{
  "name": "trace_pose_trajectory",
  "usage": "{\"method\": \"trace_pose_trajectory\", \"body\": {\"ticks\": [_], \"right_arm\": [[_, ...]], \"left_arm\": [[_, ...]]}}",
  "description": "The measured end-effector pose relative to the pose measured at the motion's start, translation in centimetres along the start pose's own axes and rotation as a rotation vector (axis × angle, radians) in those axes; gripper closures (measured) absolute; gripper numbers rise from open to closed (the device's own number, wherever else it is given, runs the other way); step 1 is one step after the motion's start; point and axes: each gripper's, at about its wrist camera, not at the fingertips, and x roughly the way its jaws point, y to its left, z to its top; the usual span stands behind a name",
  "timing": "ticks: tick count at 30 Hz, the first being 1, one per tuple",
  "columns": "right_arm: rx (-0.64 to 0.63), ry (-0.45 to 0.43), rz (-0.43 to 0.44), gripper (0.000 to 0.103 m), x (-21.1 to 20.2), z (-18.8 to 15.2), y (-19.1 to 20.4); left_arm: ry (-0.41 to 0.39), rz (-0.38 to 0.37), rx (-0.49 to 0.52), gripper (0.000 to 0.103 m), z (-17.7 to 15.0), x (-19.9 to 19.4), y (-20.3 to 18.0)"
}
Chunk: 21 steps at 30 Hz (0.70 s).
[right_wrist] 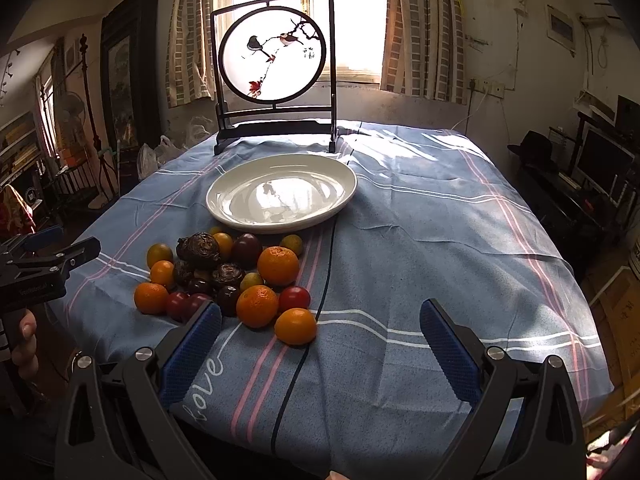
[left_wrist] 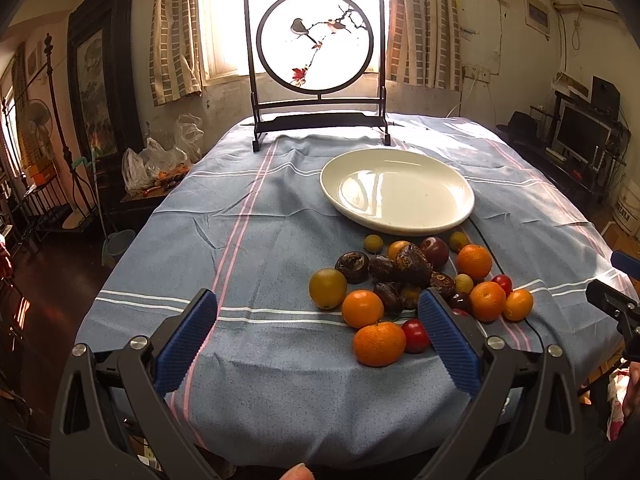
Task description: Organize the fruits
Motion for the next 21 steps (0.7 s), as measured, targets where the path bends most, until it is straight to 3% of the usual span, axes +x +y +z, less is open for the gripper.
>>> {"method": "trace_pose_trajectory", "body": {"ticks": [21], "right_arm": [[-0.017, 0.006, 0.011, 0.003, -0.10, 0.12, 0.64]], "left_arm": [[0.000, 0.004, -0.012, 0.005, -0.06, 0.18, 0.06]]}}
